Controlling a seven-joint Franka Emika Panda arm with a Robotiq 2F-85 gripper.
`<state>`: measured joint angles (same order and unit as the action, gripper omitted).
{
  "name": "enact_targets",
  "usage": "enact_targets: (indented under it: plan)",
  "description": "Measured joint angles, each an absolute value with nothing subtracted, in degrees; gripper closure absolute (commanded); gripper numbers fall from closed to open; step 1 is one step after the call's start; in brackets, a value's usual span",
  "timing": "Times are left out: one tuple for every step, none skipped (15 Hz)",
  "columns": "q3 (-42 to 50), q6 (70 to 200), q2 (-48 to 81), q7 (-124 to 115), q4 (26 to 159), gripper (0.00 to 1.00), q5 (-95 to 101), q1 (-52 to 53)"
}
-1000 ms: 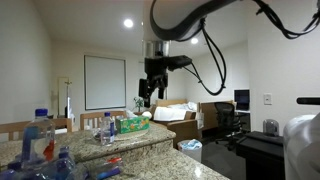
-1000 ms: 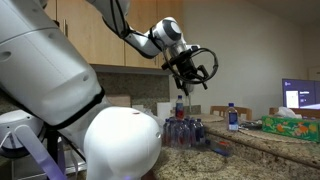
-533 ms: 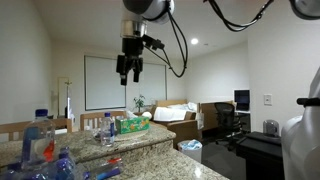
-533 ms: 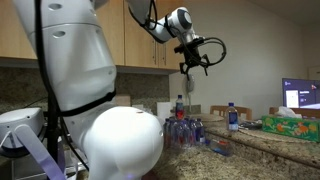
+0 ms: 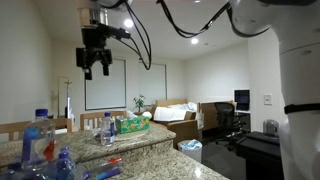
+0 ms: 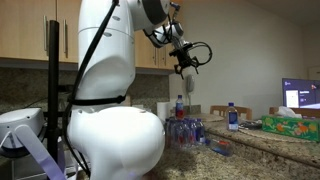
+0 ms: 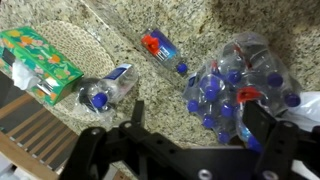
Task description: Move the two and unpacked bottles forward
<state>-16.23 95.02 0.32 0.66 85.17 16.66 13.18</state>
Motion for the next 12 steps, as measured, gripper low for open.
enact_targets:
  plan:
    - [-16.0, 94.3, 2.5, -0.5, 83.7, 0.00, 17.3, 13.2]
    - [-15.9, 94.2, 4.5, -1.1, 83.0, 0.00, 17.3, 13.2]
    - [-15.8, 94.2, 6.5, -1.5, 82.8, 0.00, 17.3, 13.3]
    - [-15.8, 94.2, 8.5, -1.7, 82.8, 0.00, 16.9, 13.8]
    - [-15.8, 94.2, 10.3, -1.8, 82.8, 0.00, 16.7, 14.3]
    - [-15.8, 94.2, 11.9, -1.8, 82.8, 0.00, 16.1, 15.0]
    - [-15.8, 94.3, 13.1, -1.8, 82.8, 0.00, 15.8, 15.6]
    - [-15.6, 94.3, 13.7, -1.8, 82.8, 0.00, 15.9, 16.1]
    - [-15.4, 94.3, 13.9, -1.8, 82.8, 0.00, 15.9, 16.3]
    - [-15.3, 94.3, 13.9, -1.8, 82.7, 0.00, 15.9, 16.3]
    - [-15.2, 94.3, 13.8, -1.8, 82.5, 0.00, 15.9, 16.3]
    - [-15.1, 94.3, 13.9, -1.8, 82.3, 0.00, 15.9, 16.4]
